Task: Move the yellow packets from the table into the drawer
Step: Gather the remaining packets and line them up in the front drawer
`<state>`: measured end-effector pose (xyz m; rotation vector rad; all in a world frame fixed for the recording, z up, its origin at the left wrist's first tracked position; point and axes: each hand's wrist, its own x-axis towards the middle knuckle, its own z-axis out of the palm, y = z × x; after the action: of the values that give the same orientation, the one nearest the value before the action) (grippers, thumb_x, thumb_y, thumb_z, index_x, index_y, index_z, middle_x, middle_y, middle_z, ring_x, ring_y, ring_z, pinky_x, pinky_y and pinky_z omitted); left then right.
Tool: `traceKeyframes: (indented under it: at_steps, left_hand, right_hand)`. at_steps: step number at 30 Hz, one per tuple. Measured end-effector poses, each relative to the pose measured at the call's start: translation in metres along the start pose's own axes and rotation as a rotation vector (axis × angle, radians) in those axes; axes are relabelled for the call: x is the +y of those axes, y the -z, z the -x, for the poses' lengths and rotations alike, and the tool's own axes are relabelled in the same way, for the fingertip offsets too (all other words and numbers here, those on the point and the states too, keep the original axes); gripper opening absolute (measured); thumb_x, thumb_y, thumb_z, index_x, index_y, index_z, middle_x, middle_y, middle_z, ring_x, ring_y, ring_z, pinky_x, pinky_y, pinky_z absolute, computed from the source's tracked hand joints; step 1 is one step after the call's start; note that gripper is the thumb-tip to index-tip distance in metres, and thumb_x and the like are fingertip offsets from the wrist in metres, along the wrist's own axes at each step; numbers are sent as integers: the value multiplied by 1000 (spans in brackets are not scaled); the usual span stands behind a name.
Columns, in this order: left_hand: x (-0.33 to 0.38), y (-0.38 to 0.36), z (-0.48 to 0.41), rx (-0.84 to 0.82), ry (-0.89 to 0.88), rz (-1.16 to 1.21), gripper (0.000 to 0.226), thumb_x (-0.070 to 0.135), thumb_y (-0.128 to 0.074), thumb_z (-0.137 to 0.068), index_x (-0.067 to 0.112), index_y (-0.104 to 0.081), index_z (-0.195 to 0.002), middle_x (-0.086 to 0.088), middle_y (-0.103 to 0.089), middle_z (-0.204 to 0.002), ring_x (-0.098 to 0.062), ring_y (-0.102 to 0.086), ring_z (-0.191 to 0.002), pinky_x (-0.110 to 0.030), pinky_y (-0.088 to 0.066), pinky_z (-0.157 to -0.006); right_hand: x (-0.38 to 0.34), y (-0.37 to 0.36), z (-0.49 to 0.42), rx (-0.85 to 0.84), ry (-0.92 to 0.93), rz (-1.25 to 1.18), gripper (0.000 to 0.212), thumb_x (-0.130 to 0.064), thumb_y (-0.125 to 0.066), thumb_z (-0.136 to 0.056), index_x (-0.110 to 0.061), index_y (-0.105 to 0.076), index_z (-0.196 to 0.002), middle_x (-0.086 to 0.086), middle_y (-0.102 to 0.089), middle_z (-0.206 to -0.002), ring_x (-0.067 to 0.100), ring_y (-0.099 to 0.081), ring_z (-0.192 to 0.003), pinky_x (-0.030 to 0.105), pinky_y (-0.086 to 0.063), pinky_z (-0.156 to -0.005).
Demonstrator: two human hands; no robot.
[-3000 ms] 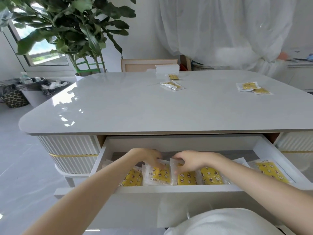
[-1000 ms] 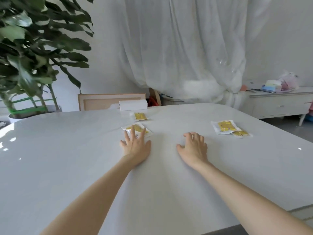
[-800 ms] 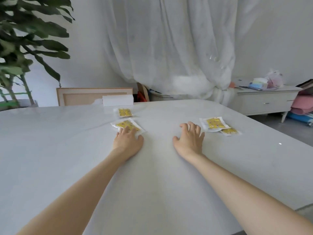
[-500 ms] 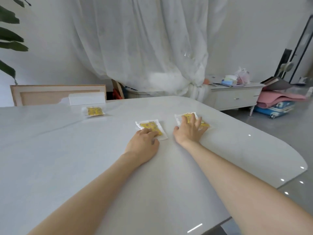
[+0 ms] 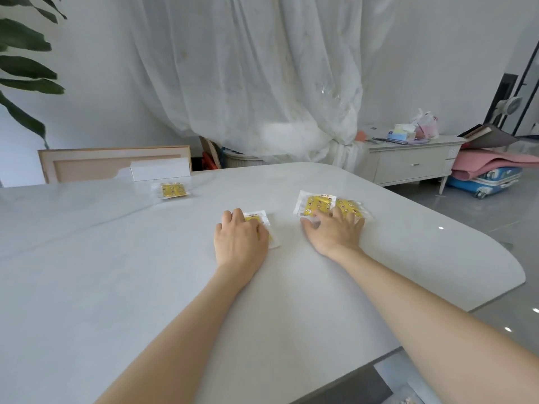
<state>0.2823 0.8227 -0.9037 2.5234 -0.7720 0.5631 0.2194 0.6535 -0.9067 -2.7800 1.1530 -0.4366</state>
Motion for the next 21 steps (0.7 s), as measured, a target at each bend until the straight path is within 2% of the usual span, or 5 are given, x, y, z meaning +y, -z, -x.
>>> traceKeyframes:
  at_steps: [4, 7, 9, 14, 21]
  left_hand:
    - [-2, 6, 8, 52, 58, 8, 32, 24, -38, -92, 8, -65, -86, -8, -47, -98, -28, -39, -97, -34, -36, -77]
    - [-3, 6, 10, 79, 35, 17, 27, 25, -42, -91, 9, -63, -93, -8, -46, -112, -29, -39, -104, -35, -36, -81]
    - [-2, 6, 12, 64, 30, 60, 28, 30, -44, -92, 15, -62, -107, -4, -42, -128, -28, -36, -118, -36, -35, -91]
    - [-5, 2, 10, -130, 60, 69, 53, 56, -48, -85, 36, -44, -134, -3, -21, -152, -30, -17, -140, -43, -24, -110]
    - [-9, -2, 2, -178, 148, 80, 65, 58, -50, -83, 27, -38, -139, -6, -42, -140, -30, -37, -128, -38, -26, -106]
  right_hand:
    - [4, 4, 15, 43, 35, -50, 43, -57, -35, -92, -35, -58, -121, 3, -48, -133, 27, -36, -129, 52, -13, -114]
    - [3, 6, 19, 306, 107, -72, 28, -43, -49, -91, -24, -66, -105, 7, -56, -117, 30, -45, -119, 47, -24, -110]
    - [4, 6, 15, 400, 115, -121, 28, -39, -52, -91, -25, -64, -111, 9, -51, -124, 34, -42, -119, 49, -26, -108]
    - [19, 9, -16, 9, -127, -190, 57, -68, -31, -90, -46, -31, -142, 13, -8, -158, 40, 0, -144, 61, 0, -112]
    - [23, 5, -25, -111, -80, -66, 66, -79, -30, -81, -48, -37, -139, 12, -23, -154, 36, -20, -140, 57, -3, -113]
